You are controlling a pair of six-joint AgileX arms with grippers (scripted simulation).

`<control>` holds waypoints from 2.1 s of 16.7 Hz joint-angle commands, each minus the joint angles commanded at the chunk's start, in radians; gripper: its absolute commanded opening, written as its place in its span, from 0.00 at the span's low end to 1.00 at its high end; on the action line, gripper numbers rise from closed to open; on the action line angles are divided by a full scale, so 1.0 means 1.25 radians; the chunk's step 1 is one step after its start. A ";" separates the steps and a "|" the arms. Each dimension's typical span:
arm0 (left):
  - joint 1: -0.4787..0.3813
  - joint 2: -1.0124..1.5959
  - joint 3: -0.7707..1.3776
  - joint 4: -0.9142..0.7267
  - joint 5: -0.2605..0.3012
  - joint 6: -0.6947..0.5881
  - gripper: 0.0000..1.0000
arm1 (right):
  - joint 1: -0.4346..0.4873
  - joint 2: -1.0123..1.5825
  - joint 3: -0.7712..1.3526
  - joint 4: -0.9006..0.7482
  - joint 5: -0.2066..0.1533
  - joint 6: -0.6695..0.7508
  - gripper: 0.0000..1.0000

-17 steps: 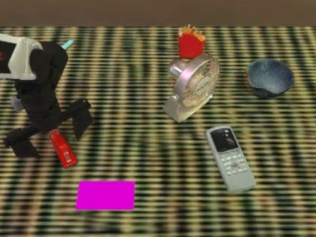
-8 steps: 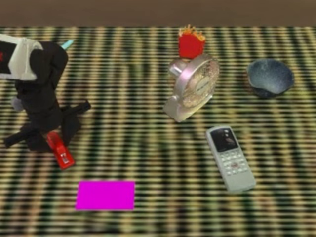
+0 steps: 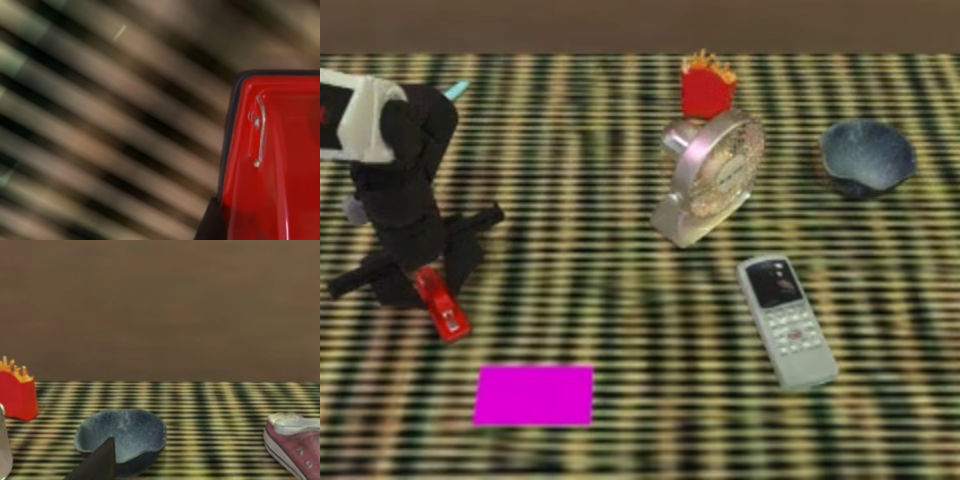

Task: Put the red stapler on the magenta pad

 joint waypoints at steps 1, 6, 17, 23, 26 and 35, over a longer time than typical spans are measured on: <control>0.000 0.000 0.000 0.000 0.000 0.000 0.00 | 0.000 0.000 0.000 0.000 0.000 0.000 1.00; 0.004 -0.022 0.039 -0.059 0.000 -0.004 0.00 | 0.000 0.000 0.000 0.000 0.000 0.000 1.00; 0.013 -0.118 0.168 -0.286 -0.001 -0.004 0.00 | 0.000 0.000 0.000 0.000 0.000 0.000 1.00; -0.019 -0.123 0.162 -0.293 0.000 -0.091 0.00 | 0.000 0.000 0.000 0.000 0.000 0.000 1.00; -0.059 -0.145 0.145 -0.303 0.001 -0.245 0.00 | 0.000 0.000 0.000 0.000 0.000 0.000 1.00; -0.218 -0.260 0.037 -0.327 0.009 -0.912 0.00 | 0.000 0.000 0.000 0.000 0.000 0.000 1.00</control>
